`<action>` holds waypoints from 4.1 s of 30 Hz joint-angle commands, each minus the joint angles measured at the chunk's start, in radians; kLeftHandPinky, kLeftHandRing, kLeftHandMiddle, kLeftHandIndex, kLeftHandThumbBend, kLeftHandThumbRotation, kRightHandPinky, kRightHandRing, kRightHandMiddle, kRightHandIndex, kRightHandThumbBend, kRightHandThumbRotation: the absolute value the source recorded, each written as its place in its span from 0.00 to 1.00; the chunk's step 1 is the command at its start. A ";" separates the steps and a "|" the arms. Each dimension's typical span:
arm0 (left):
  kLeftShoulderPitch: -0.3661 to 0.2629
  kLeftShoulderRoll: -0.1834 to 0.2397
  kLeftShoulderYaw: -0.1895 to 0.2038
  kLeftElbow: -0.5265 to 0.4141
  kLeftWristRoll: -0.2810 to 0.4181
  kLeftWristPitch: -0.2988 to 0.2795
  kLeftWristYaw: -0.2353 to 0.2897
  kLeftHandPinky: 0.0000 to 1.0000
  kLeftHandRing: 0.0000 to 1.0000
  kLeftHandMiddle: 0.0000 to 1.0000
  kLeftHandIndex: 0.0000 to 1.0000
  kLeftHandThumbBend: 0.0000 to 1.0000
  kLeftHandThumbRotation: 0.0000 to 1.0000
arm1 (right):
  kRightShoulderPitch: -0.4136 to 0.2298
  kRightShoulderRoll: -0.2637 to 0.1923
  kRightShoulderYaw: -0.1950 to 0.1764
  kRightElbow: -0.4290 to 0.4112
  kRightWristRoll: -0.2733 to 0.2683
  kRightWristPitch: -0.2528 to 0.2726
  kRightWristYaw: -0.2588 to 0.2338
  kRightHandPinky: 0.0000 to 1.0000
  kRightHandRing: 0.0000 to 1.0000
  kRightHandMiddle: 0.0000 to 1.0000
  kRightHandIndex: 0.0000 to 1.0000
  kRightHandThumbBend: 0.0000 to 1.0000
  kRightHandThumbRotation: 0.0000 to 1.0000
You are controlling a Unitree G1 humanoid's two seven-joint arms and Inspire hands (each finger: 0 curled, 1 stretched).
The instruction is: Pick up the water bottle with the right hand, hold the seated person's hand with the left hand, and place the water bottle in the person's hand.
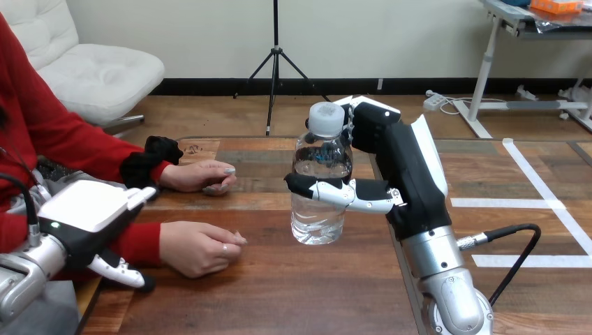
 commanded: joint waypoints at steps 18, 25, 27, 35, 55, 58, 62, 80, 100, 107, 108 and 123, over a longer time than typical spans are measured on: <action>-0.080 -0.033 -0.032 0.078 -0.004 0.071 -0.002 0.82 0.86 0.90 0.94 1.00 0.46 | -0.025 0.002 -0.020 -0.072 0.011 -0.003 -0.014 0.30 0.36 0.51 0.53 0.84 0.00; -0.081 -0.041 -0.024 0.085 -0.020 0.071 -0.021 0.80 0.84 0.89 0.92 1.00 0.45 | -0.018 0.001 -0.022 -0.087 0.010 0.015 -0.016 0.30 0.36 0.51 0.53 0.84 0.00; -0.082 -0.042 -0.028 0.085 -0.020 0.072 -0.021 0.79 0.83 0.88 0.92 1.00 0.44 | -0.018 0.000 -0.022 -0.088 0.009 0.014 -0.016 0.30 0.36 0.51 0.53 0.84 0.00; -0.080 -0.050 -0.021 0.090 -0.041 0.059 -0.025 0.75 0.79 0.85 0.89 1.00 0.45 | -0.018 -0.001 -0.024 -0.087 0.008 0.008 -0.018 0.30 0.36 0.51 0.53 0.84 0.00; -0.082 -0.082 -0.004 0.092 -0.102 0.066 -0.087 0.64 0.65 0.68 0.71 0.96 0.35 | -0.009 0.001 -0.022 -0.106 0.003 0.016 -0.019 0.30 0.36 0.51 0.53 0.83 0.00; -0.081 -0.082 -0.005 0.091 -0.108 0.058 -0.084 0.60 0.61 0.64 0.67 0.94 0.34 | -0.008 0.001 -0.022 -0.110 0.002 0.018 -0.020 0.30 0.36 0.52 0.53 0.83 0.00; -0.081 -0.082 -0.001 0.091 -0.123 0.044 -0.092 0.56 0.55 0.58 0.61 0.90 0.31 | -0.007 0.003 -0.022 -0.114 0.002 0.023 -0.021 0.30 0.36 0.52 0.53 0.84 0.00; -0.075 -0.089 0.004 0.091 -0.159 0.019 -0.090 0.37 0.39 0.44 0.46 0.80 0.22 | -0.013 0.002 -0.021 -0.112 0.002 0.025 -0.020 0.30 0.36 0.51 0.53 0.83 0.00; -0.069 -0.113 0.010 0.094 -0.179 -0.014 -0.041 0.24 0.29 0.36 0.37 0.67 0.18 | -0.029 0.012 -0.014 -0.085 0.001 0.023 -0.021 0.30 0.36 0.51 0.53 0.83 0.00; -0.068 -0.120 0.018 0.094 -0.195 -0.039 -0.037 0.22 0.28 0.35 0.35 0.66 0.15 | -0.038 0.016 -0.012 -0.070 -0.002 0.012 -0.024 0.30 0.36 0.51 0.53 0.83 0.00; -0.069 -0.122 0.017 0.093 -0.198 -0.036 -0.041 0.22 0.28 0.35 0.35 0.66 0.15 | -0.040 0.017 -0.012 -0.067 -0.006 0.011 -0.027 0.30 0.36 0.51 0.53 0.83 0.00; -0.075 -0.141 0.019 0.082 -0.215 -0.073 -0.031 0.23 0.29 0.35 0.35 0.66 0.10 | -0.061 0.025 -0.005 -0.034 -0.012 0.001 -0.034 0.30 0.36 0.51 0.53 0.83 0.00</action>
